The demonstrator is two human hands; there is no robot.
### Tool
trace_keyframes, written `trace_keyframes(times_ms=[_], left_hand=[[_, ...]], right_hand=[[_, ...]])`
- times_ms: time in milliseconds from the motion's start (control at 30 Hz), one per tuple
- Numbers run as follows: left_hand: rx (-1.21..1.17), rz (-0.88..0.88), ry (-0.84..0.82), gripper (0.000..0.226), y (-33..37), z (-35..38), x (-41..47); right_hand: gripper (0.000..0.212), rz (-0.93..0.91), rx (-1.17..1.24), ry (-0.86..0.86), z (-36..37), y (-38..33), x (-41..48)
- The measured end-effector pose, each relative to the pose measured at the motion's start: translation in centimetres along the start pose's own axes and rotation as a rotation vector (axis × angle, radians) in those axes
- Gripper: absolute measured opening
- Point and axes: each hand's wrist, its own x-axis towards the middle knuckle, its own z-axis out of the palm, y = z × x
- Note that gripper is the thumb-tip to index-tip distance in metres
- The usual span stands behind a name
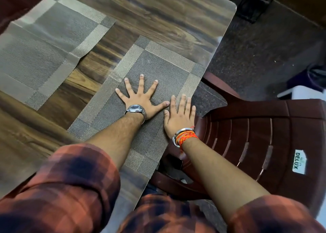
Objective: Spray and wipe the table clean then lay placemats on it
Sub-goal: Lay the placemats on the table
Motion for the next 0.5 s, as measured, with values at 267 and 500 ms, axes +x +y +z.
trace_keyframes(times_ms=[267, 500], left_hand=[[0.005, 0.007, -0.010, 0.097, 0.0, 0.0, 0.1], [0.043, 0.159, 0.061, 0.085, -1.1, 0.7, -1.0]], right_hand=[[0.077, -0.059, 0.060, 0.041, 0.2, -1.4, -1.5], [0.077, -0.055, 0.051, 0.052, 0.0, -1.7, -1.5]])
